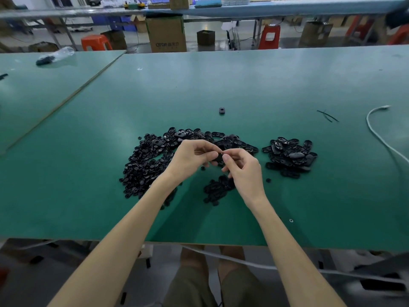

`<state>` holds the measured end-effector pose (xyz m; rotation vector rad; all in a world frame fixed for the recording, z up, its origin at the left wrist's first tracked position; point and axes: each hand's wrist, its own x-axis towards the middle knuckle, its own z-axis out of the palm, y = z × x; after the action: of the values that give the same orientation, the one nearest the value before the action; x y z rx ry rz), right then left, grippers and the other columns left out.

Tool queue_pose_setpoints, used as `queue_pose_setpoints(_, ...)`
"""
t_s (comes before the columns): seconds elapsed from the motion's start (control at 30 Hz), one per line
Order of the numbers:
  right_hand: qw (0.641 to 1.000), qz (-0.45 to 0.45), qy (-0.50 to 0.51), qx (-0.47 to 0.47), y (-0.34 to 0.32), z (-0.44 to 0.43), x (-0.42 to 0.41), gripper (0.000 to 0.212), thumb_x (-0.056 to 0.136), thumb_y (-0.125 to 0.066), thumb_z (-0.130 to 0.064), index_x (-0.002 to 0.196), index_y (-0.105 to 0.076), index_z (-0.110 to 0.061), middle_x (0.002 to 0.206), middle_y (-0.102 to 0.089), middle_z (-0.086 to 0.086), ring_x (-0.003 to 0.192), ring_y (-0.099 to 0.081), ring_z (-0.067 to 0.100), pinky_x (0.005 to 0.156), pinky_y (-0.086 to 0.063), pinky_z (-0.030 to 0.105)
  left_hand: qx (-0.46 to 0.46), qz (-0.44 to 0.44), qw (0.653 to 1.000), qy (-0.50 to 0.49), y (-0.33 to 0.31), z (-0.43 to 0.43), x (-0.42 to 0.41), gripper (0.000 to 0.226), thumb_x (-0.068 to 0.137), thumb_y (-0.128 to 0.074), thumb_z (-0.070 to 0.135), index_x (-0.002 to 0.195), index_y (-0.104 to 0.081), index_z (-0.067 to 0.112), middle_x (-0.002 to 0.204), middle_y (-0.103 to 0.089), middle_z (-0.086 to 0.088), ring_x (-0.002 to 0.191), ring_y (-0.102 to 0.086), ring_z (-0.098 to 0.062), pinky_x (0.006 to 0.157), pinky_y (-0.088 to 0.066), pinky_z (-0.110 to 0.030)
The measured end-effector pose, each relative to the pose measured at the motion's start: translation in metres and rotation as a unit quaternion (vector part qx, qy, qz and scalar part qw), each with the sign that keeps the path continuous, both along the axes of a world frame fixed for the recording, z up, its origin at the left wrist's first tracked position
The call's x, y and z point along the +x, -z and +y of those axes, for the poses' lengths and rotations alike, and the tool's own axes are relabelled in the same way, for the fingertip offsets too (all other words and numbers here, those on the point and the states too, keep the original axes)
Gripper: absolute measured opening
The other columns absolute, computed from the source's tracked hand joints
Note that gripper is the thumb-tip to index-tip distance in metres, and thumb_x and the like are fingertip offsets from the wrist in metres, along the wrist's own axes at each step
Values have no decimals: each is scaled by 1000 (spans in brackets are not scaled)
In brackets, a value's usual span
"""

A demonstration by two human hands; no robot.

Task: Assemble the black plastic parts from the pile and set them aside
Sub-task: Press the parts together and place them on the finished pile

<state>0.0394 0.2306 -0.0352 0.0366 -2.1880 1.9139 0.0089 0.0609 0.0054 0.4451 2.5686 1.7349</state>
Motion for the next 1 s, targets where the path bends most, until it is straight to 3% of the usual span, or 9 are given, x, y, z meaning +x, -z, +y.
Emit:
queue_pose_setpoints(0.2, 999, -7, -35, -23, -1, -1, 1, 8, 97, -73, -12, 100, -73, -19, 86, -78, -4, 72, -74, 13, 61, -52, 20, 41, -22, 998, -30, 2, -2, 6, 22, 89, -78, 6, 108, -70, -2, 91, -75, -16, 79, -77, -29, 69, -61, -30)
queue_pose_setpoints(0.27, 999, -8, -23, -34, -1, 0, 1, 10, 95, -74, -9, 99, -72, -19, 86, -78, -3, 72, -74, 15, 59, -53, 25, 32, -18, 999, -34, 3, -2, 6, 19, 93, -75, 13, 108, -71, 2, 92, -75, -10, 77, -78, -26, 63, -58, -28)
queue_pose_setpoints(0.33, 999, -8, -9, -43, -1, 1, 1, 11, 95, -74, -9, 98, -72, -20, 84, -77, -5, 71, -73, 15, 58, -54, 27, -37, 16, 997, -68, 4, -7, 4, 10, 98, -71, 19, 104, -72, 11, 96, -73, -2, 74, -76, -15, 62, -52, -23)
queue_pose_setpoints(0.43, 999, -11, 4, -46, 0, 2, 0, 11, 95, -73, -10, 98, -71, -20, 81, -74, -9, 69, -71, 11, 59, -54, 27, -203, 66, 967, -140, 3, -23, 1, 9, 97, -71, 14, 104, -74, 18, 104, -62, 2, 85, -61, -4, 81, -45, -16)
queue_pose_setpoints(0.57, 999, -15, 2, -36, 1, 1, -1, 11, 96, -73, -10, 98, -71, -21, 83, -75, -6, 69, -71, 10, 60, -54, 24, -313, -2, 932, -182, 2, -46, -2, 17, 93, -76, 18, 109, -73, 15, 116, -54, -10, 108, -56, -25, 98, -46, -33)
queue_pose_setpoints(0.67, 1000, -15, -2, -28, 1, 1, -1, 12, 96, -72, -9, 99, -71, -20, 87, -75, -3, 69, -71, 10, 60, -54, 24, -352, -30, 916, -192, 3, -54, -1, 21, 93, -77, 25, 110, -70, 14, 118, -53, -12, 114, -52, -30, 101, -48, -41)
queue_pose_setpoints(0.87, 1000, -19, -6, -14, 1, 1, -1, 10, 96, -73, -9, 100, -72, -18, 88, -75, 1, 69, -72, 11, 61, -54, 24, -315, -37, 930, -185, 6, -53, 4, 13, 94, -76, 19, 89, -64, 22, 107, -59, -8, 103, -58, -27, 94, -50, -39)
queue_pose_setpoints(1.0, 1000, -19, -7, -12, 1, 1, -1, 10, 96, -73, -9, 100, -72, -17, 88, -75, 0, 69, -72, 12, 62, -54, 23, -299, -23, 934, -193, 6, -51, 6, 12, 94, -76, 18, 86, -68, 21, 109, -55, -8, 100, -58, -23, 94, -51, -38)
